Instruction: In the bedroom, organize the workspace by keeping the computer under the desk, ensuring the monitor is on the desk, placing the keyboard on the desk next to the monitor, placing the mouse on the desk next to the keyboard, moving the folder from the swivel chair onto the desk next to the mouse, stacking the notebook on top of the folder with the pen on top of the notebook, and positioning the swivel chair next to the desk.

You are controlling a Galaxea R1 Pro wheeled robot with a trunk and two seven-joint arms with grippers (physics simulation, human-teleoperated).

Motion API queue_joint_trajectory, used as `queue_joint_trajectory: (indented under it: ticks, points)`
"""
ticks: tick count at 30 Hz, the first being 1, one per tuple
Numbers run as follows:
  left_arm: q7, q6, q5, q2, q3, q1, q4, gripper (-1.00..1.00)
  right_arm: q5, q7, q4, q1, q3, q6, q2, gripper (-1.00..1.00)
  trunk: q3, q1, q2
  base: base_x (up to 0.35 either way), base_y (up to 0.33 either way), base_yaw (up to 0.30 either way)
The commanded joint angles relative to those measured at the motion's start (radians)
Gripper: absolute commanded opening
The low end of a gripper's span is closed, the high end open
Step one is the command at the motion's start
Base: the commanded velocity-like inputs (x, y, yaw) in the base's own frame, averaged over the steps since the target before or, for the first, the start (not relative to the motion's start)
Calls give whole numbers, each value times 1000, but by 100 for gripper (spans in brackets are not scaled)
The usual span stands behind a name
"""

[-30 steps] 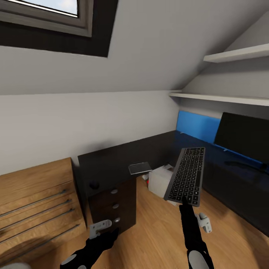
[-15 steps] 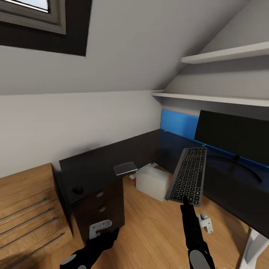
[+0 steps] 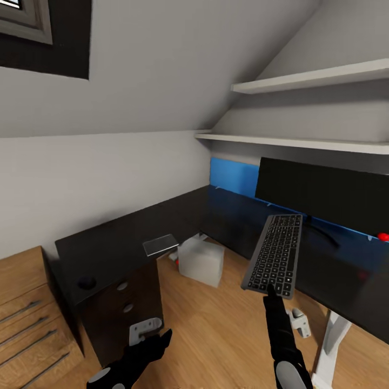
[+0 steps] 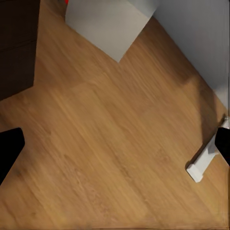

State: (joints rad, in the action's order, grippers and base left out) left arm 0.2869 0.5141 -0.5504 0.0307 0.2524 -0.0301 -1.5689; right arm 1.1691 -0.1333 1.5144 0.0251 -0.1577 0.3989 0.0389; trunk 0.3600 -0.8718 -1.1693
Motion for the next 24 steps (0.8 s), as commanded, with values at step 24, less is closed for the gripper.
queue_joint_trajectory:
  ticks: [24]
  points:
    - [9,1,-12,0,-1,0,-2,100,295,-8,0,1,79,3,-8,-100,1,0,-1,-75,0,-274]
